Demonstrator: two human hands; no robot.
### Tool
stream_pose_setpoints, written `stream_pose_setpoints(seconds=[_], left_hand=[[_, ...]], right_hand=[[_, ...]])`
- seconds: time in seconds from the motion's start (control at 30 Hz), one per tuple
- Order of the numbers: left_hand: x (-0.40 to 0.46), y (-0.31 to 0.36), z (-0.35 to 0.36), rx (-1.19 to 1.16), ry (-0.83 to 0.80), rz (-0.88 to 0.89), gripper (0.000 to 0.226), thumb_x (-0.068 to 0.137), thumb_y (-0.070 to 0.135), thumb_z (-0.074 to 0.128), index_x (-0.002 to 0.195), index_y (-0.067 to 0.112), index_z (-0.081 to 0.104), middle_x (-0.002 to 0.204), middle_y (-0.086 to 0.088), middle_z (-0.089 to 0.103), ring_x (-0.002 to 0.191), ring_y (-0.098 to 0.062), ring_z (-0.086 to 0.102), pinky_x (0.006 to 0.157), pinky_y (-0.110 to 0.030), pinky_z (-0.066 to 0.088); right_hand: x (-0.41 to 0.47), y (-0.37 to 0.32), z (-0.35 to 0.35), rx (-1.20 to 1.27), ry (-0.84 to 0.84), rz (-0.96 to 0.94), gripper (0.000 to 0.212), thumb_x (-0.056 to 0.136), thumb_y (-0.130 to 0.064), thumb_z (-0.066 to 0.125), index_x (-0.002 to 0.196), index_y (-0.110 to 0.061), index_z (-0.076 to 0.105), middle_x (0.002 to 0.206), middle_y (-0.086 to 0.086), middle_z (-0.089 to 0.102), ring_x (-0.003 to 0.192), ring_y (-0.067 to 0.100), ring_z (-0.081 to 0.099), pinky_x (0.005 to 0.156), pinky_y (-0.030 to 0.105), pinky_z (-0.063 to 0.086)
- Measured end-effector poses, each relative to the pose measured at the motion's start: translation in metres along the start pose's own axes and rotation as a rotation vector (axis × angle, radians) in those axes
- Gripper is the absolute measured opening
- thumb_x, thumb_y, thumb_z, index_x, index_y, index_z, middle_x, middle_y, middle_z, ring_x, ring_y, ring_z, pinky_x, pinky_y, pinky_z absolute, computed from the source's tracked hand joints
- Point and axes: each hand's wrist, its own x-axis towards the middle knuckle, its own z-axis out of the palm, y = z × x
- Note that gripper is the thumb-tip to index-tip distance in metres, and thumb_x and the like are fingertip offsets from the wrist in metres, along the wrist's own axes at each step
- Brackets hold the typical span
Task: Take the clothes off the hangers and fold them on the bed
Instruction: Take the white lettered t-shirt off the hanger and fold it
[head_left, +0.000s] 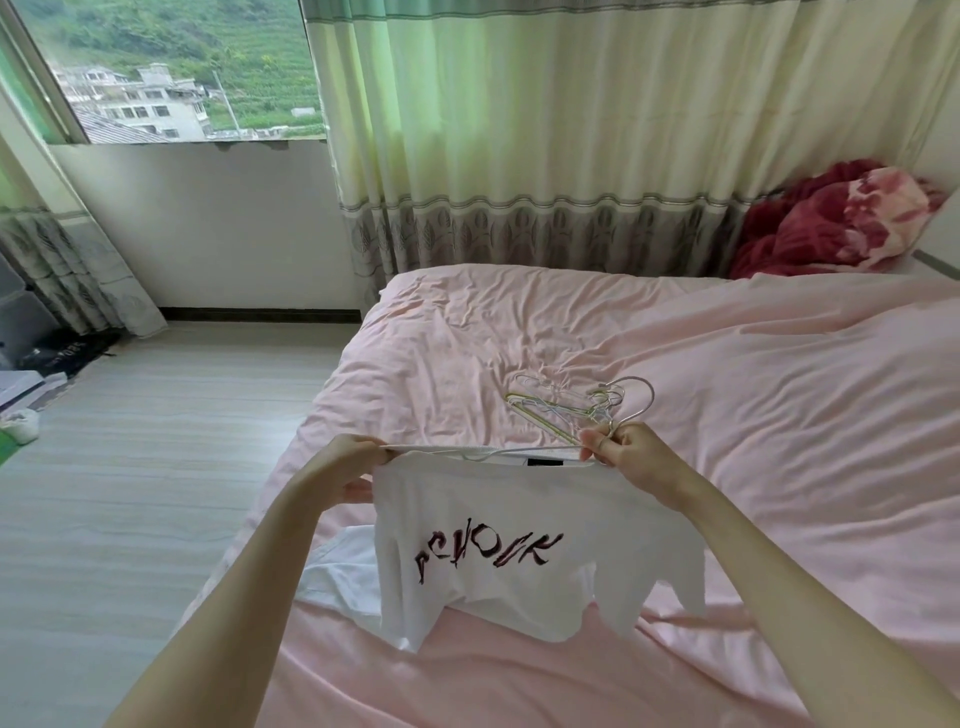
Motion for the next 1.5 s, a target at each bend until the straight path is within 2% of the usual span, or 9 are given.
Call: stream_pose_setpoints(seconds=[0.2, 0.3, 0.53, 0.63, 0.77, 0.93, 1.13, 1.3, 1.5], left_hand=[[0.004, -0.002, 0.014, -0.083, 0.047, -0.002, 0.019, 0.090, -0.005, 0.042, 0.083, -0.001, 0.059, 0.082, -0.015, 0.059, 0.071, -0.026, 0.062, 0.052, -0.025, 0.056], [0.003, -0.006, 0.013, -0.237, 0.036, -0.055, 0.014, 0.090, -0.007, 0.043, 0.089, -0.001, 0.055, 0.087, -0.019, 0.059, 0.077, -0.030, 0.061, 0.063, -0.034, 0.056], [-0.002, -0.015, 0.011, -0.522, -0.179, -0.160, 0.016, 0.091, -0.002, 0.043, 0.089, 0.003, 0.058, 0.079, -0.011, 0.062, 0.069, -0.021, 0.063, 0.060, -0.028, 0.056], [0.000, -0.020, 0.018, -0.644, -0.276, -0.176, 0.020, 0.092, -0.003, 0.039, 0.093, 0.002, 0.059, 0.070, -0.009, 0.065, 0.058, -0.017, 0.066, 0.055, -0.023, 0.057], [0.006, -0.018, 0.033, -0.430, -0.257, -0.091, 0.017, 0.094, 0.001, 0.046, 0.106, 0.000, 0.060, 0.086, -0.013, 0.064, 0.075, -0.021, 0.065, 0.056, -0.026, 0.057], [0.014, -0.023, 0.043, -0.154, -0.186, -0.035, 0.012, 0.091, -0.001, 0.051, 0.098, -0.006, 0.059, 0.090, -0.021, 0.063, 0.077, -0.027, 0.065, 0.064, -0.031, 0.059], [0.027, -0.032, 0.045, 0.065, -0.064, 0.063, 0.019, 0.088, 0.006, 0.050, 0.069, 0.003, 0.054, 0.071, -0.012, 0.057, 0.067, -0.025, 0.059, 0.069, -0.033, 0.054], [0.040, -0.031, 0.044, 0.274, 0.066, 0.250, 0.025, 0.090, 0.017, 0.050, 0.066, 0.009, 0.046, 0.064, -0.004, 0.044, 0.059, -0.017, 0.039, 0.054, -0.030, 0.028], [0.069, -0.025, 0.061, 0.297, 0.135, 0.360, 0.026, 0.085, 0.029, 0.048, 0.070, 0.008, 0.045, 0.066, -0.003, 0.045, 0.064, -0.019, 0.040, 0.056, -0.032, 0.027]], right_hand=[[0.001, 0.002, 0.007, -0.059, 0.075, -0.001, 0.034, 0.096, -0.017, 0.051, 0.063, -0.012, 0.057, 0.036, -0.013, 0.035, 0.039, -0.001, 0.040, 0.047, 0.010, 0.031], [-0.002, 0.007, 0.008, 0.004, 0.039, -0.006, 0.033, 0.096, -0.021, 0.052, 0.065, -0.013, 0.061, 0.061, 0.002, 0.045, 0.060, 0.007, 0.044, 0.054, 0.007, 0.032], [-0.010, 0.019, 0.005, 0.123, 0.008, 0.065, 0.033, 0.096, -0.025, 0.050, 0.068, -0.012, 0.062, 0.068, 0.008, 0.038, 0.062, 0.008, 0.037, 0.060, 0.012, 0.033], [-0.010, 0.020, 0.014, 0.388, 0.056, 0.126, 0.034, 0.098, -0.023, 0.047, 0.069, -0.009, 0.061, 0.059, -0.001, 0.040, 0.056, 0.008, 0.033, 0.054, 0.016, 0.029], [-0.003, 0.005, 0.034, 0.513, 0.143, 0.154, 0.033, 0.096, -0.024, 0.051, 0.070, -0.008, 0.063, 0.055, -0.002, 0.057, 0.052, 0.008, 0.049, 0.056, 0.017, 0.035], [0.008, -0.031, 0.050, 0.590, 0.205, 0.091, 0.028, 0.096, -0.024, 0.050, 0.075, -0.010, 0.062, 0.056, -0.006, 0.067, 0.059, 0.001, 0.064, 0.068, 0.019, 0.041], [0.025, -0.050, 0.036, 0.964, 0.339, 0.132, 0.029, 0.097, -0.028, 0.049, 0.076, -0.011, 0.059, 0.047, -0.008, 0.042, 0.041, 0.005, 0.036, 0.046, 0.020, 0.028], [0.041, -0.023, 0.022, 0.848, 0.436, 0.160, 0.029, 0.098, -0.029, 0.048, 0.078, -0.011, 0.058, 0.044, -0.010, 0.039, 0.035, 0.003, 0.027, 0.038, 0.017, 0.018], [0.074, 0.030, -0.002, 0.447, 0.479, 0.260, 0.020, 0.091, -0.016, 0.056, 0.072, -0.013, 0.053, 0.062, 0.006, 0.058, 0.037, 0.004, 0.031, 0.037, 0.016, 0.025]])
